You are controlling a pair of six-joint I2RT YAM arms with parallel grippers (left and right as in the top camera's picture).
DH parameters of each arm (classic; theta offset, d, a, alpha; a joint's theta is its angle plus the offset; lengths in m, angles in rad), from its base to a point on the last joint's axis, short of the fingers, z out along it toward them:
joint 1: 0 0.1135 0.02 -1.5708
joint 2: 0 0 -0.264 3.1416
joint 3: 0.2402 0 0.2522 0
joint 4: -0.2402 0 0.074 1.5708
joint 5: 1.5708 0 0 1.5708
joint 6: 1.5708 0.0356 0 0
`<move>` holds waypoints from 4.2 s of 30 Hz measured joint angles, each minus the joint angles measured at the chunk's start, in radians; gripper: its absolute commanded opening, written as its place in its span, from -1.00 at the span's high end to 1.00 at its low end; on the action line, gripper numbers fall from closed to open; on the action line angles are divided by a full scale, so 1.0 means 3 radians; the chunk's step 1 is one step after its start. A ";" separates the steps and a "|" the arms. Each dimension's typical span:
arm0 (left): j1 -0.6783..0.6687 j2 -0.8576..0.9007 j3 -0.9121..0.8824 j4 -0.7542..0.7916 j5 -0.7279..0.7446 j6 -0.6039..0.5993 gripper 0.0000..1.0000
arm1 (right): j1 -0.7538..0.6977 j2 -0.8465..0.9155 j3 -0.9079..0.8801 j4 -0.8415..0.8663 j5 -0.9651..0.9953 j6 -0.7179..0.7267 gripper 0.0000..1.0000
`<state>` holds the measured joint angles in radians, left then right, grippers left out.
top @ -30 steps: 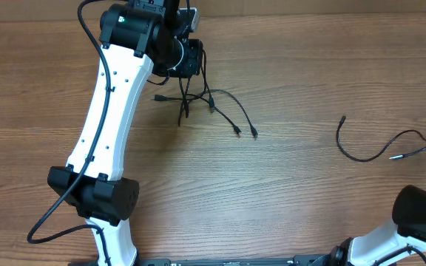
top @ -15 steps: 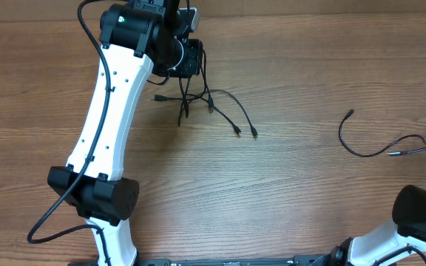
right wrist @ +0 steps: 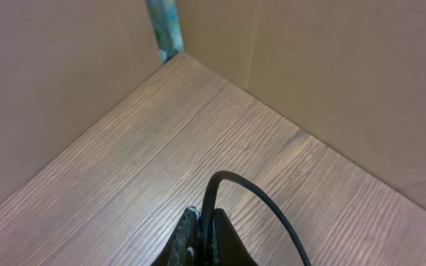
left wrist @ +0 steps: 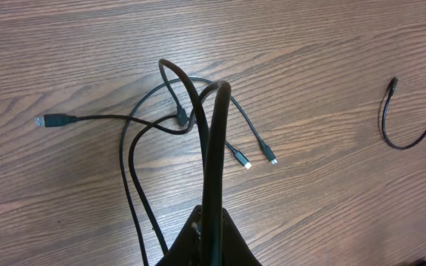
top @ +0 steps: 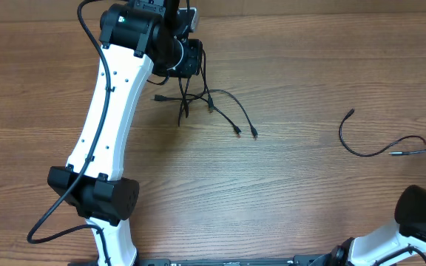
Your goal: Untangle cables
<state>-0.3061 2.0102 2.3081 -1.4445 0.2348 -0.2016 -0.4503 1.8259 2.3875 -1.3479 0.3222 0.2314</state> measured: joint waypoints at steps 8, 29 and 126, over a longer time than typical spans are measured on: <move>0.0000 0.0000 0.0000 0.0000 -0.0001 0.0000 0.92 | -0.0144 0.0001 0.0000 -0.0020 -0.0022 0.0001 0.92; 0.0000 0.0000 0.0000 0.0000 -0.0010 0.0000 0.92 | -0.0174 0.0195 -0.0252 -0.0045 -0.0056 -0.0005 -0.37; 0.0332 -0.1311 -0.2789 0.0819 -0.0968 -0.0903 -0.55 | 0.3028 -0.0589 -0.4597 0.2313 -0.1860 0.0739 0.86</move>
<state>-0.2066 1.6169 1.4715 -1.1988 -0.0555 -0.4725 0.4580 1.6493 1.0084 -0.6540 -0.2359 0.4530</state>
